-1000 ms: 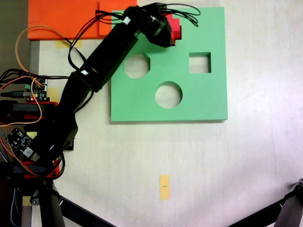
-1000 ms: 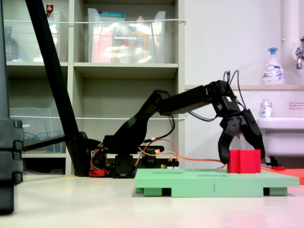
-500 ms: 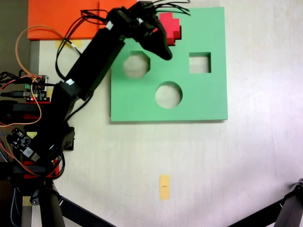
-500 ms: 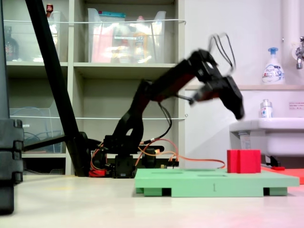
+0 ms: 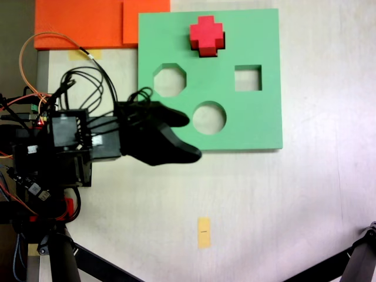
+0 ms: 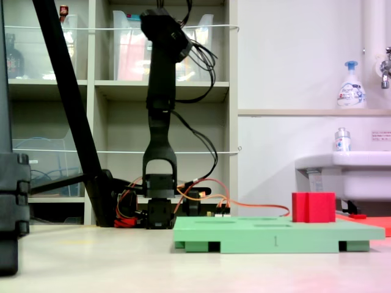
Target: Put the cross columnar block into the corresponding hole
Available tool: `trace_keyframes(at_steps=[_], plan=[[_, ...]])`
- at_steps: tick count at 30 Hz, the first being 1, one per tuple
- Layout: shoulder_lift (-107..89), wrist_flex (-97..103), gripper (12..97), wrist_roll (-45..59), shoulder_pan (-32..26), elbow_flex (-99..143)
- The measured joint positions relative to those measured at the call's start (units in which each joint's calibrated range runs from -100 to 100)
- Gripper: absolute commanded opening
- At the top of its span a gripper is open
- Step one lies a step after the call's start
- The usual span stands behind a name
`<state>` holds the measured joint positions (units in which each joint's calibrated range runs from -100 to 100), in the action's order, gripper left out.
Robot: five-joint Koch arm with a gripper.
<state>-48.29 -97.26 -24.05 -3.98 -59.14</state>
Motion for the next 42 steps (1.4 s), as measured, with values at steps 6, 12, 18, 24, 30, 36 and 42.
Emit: trace_keyframes(at_steps=[6, 12, 18, 24, 30, 36, 42], plan=[[-32.15, 32.4, 54.3, 5.67, 2.49, 70.16], [-50.62, 86.15, 51.8, 14.55, 2.69, 134.05], [-51.3, 106.51, 50.9, 18.61, 3.03, 157.28], [-51.3, 106.71, 46.1, 18.71, 3.13, 158.55], [-51.3, 105.53, 49.4, 18.71, 3.22, 158.35], [-51.3, 105.53, 49.4, 18.71, 3.22, 158.35], [-51.3, 105.53, 49.4, 18.71, 3.22, 158.35]])
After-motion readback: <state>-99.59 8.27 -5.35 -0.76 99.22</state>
